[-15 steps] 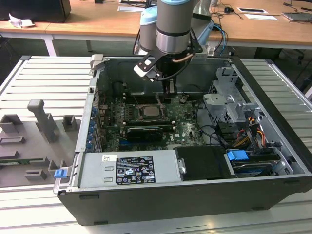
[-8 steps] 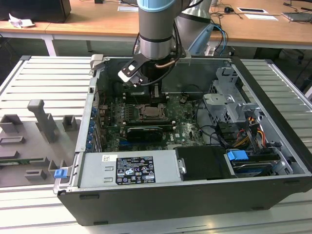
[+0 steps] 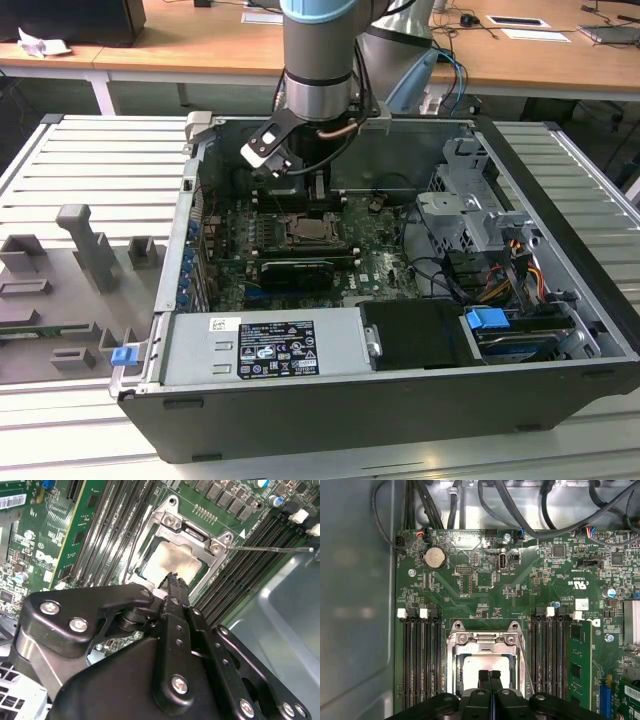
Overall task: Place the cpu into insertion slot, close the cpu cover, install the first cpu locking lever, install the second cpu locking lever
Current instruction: 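Install the first cpu locking lever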
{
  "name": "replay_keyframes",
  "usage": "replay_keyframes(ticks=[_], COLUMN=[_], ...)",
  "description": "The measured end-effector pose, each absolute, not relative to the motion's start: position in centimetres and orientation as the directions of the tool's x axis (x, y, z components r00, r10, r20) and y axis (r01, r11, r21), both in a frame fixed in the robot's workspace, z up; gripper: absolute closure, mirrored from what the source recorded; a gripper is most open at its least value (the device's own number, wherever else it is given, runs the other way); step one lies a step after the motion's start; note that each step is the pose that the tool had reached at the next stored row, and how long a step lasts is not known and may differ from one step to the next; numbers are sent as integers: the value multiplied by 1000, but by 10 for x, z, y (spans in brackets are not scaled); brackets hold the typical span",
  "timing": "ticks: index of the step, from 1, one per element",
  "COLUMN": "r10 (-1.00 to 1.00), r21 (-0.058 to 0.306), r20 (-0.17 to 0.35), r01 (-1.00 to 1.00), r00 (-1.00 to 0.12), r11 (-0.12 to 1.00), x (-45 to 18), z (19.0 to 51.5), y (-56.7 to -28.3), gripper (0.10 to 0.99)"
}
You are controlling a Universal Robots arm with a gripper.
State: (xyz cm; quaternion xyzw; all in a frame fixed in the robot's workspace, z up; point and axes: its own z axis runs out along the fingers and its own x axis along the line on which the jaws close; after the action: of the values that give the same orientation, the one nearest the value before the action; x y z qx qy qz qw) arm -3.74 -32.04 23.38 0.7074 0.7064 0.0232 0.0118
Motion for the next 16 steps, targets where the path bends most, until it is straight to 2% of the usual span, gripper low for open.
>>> replay_keyframes(ticks=[7, 12, 16], r10=[1000, 1000, 997], r21=[49, 49, 49], r20=[16, 15, 15], r01=[999, 999, 996], r00=[1, 1, -78], r11=[-2, -2, 77], x=[-37, -37, -37], z=[243, 268, 268], y=[-320, -320, -320], gripper=[980, 980, 980])
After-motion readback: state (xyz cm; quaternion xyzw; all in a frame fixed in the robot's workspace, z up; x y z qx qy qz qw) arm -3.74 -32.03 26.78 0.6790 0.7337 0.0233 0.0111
